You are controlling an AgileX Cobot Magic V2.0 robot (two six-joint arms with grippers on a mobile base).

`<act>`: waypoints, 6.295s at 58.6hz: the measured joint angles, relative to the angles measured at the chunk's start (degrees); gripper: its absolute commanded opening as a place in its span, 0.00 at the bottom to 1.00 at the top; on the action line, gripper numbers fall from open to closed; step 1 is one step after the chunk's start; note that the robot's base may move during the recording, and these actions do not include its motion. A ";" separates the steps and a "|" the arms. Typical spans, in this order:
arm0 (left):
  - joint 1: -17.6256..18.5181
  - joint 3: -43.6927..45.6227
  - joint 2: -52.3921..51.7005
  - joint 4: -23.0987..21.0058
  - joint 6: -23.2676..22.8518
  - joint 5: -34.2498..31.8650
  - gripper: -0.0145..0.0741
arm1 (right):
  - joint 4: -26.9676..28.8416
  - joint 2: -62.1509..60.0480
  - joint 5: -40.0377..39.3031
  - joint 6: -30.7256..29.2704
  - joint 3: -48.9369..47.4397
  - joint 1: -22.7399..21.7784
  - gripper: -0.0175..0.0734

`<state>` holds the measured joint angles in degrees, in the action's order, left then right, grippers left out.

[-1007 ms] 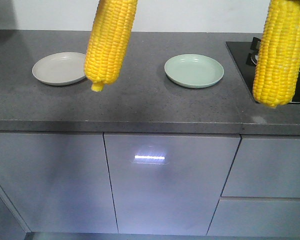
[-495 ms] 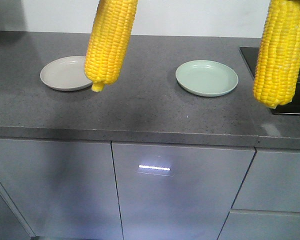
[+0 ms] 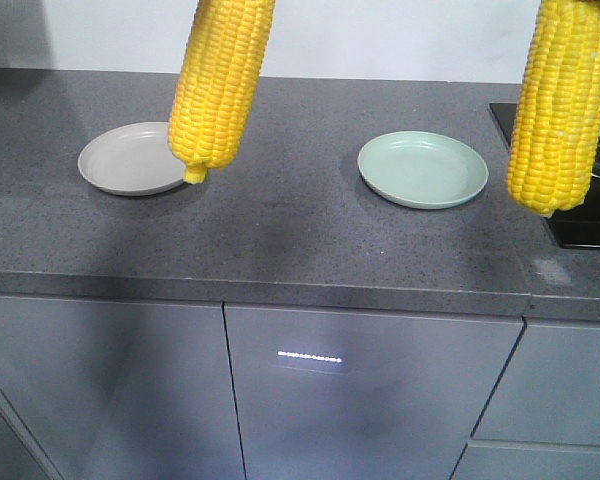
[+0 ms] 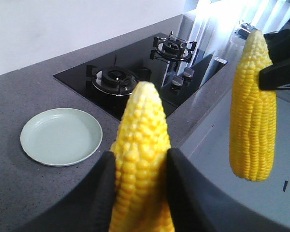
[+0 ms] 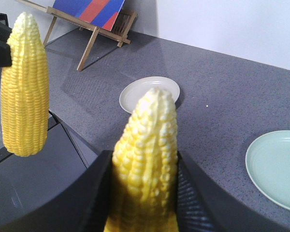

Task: Distribute corn equally
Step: 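Drive the base toward the cream and green plates by the stove, then approach and align the base in front of the two empty plates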

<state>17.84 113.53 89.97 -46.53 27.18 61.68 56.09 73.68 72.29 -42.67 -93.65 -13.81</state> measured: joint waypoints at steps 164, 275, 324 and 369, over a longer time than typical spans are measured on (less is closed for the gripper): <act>0.00 0.00 0.00 0.00 0.00 0.16 0.16 | 0.00 0.00 0.00 0.00 0.00 0.00 0.19; 0.00 0.00 0.00 0.00 0.00 0.16 0.16 | 0.00 0.00 0.00 0.00 0.00 0.00 0.19; 0.00 0.00 0.00 0.00 0.00 0.16 0.16 | 0.00 0.00 0.00 0.00 0.00 0.00 0.19; 0.00 0.00 0.00 0.00 0.00 0.16 0.16 | 0.00 0.00 0.00 0.00 0.00 0.00 0.19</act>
<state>17.84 113.53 89.97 -46.53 27.18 61.84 56.09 73.68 72.29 -42.67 -93.65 -13.81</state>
